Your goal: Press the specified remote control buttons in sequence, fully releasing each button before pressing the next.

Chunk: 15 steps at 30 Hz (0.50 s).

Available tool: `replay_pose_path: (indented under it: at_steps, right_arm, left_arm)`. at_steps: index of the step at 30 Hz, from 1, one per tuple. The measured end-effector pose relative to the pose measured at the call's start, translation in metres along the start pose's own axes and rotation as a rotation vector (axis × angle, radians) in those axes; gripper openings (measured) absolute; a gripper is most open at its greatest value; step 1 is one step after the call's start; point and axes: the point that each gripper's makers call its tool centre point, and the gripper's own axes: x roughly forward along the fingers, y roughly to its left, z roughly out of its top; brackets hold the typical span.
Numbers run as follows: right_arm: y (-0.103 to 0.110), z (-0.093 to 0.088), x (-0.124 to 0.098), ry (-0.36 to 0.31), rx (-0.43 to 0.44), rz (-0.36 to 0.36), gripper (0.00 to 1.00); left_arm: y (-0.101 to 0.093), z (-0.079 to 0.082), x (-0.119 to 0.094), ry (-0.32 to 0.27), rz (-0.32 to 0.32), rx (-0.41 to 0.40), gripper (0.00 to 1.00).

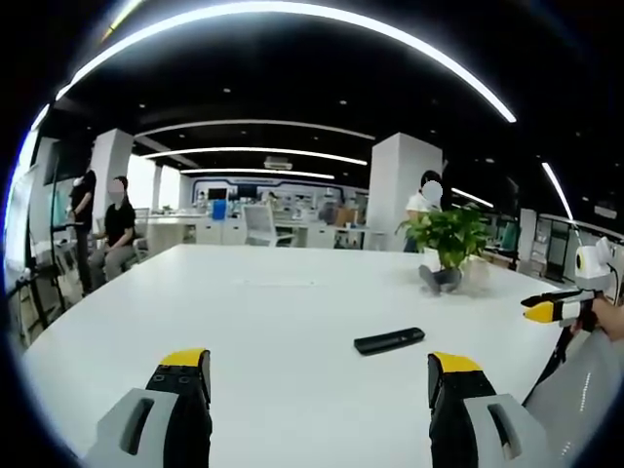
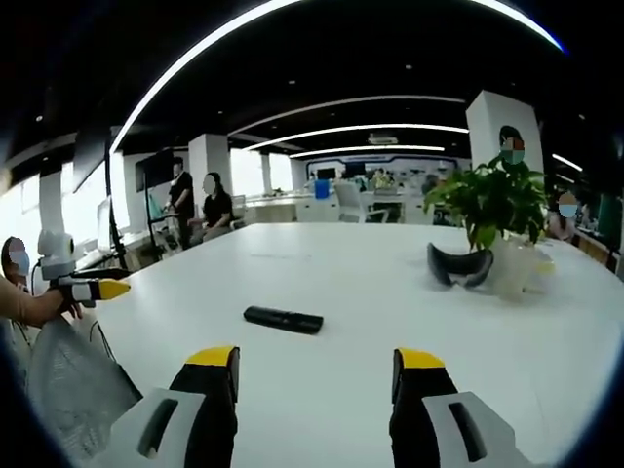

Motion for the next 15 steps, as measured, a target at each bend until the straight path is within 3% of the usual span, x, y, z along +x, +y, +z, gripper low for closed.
replay_pose_path:
  at_steps: [2,4,7,15]
  right_arm:
    - [-0.001,0.0,0.001,0.0,0.006,0.005,0.68]
    - [-0.007,0.007,0.002,-0.031,-0.03,-0.036,0.8]
    - [-0.016,0.016,-0.001,-0.088,-0.01,-0.088,0.98]
    - [-0.02,0.013,-0.002,-0.07,-0.006,-0.102,0.99]
  left_arm:
    - [0.0,0.0,0.0,0.002,0.002,0.0,0.96]
    - [0.0,0.0,0.0,0.0,0.001,-0.001,0.96]
    - [0.0,0.0,0.0,0.0,0.003,-0.001,0.96]
    - [-0.001,0.0,-0.001,0.005,0.003,0.008,0.96]
